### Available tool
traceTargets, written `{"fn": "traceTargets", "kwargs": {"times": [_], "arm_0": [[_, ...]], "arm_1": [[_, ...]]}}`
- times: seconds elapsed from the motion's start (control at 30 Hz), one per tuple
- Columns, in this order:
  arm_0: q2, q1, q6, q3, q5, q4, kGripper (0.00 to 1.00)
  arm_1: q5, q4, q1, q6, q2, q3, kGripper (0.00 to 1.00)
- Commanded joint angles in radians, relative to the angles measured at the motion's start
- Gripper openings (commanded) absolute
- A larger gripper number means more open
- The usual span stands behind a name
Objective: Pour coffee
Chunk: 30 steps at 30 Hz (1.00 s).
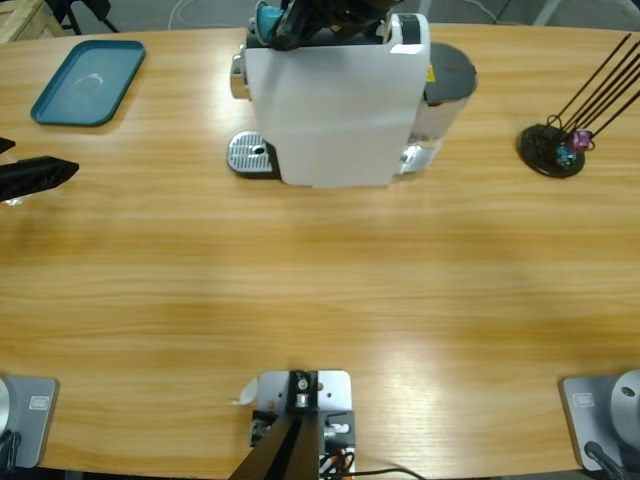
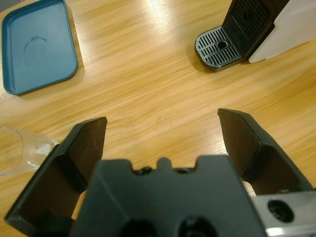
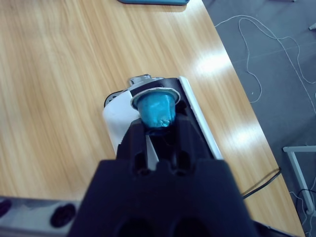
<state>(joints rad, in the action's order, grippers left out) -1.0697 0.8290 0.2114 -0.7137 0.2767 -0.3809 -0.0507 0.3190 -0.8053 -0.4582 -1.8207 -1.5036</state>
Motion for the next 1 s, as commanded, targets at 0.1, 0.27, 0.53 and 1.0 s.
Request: {"fn": "traceTargets", "kwargs": {"times": [0.1, 0.27, 0.53, 1.0], "arm_0": [[-0.006, 0.007, 0.009, 0.039, 0.002, 0.02, 0.973], [0.002, 0.007, 0.014, 0.046, 0.006, 0.02, 0.973], [0.005, 0.007, 0.014, 0.046, 0.006, 0.02, 0.973], [0.004, 0.007, 0.016, 0.044, 0.006, 0.027, 0.973]], "arm_1": [[-0.022, 0.002, 0.037, -0.002, -0.044, 0.061, 0.094], [-0.049, 0.0, 0.035, -0.002, -0.041, 0.058, 0.094], [-0.049, 0.0, 0.031, 0.001, -0.042, 0.063, 0.309], [-0.075, 0.009, -0.022, 0.105, 0.064, 0.021, 0.048]]}}
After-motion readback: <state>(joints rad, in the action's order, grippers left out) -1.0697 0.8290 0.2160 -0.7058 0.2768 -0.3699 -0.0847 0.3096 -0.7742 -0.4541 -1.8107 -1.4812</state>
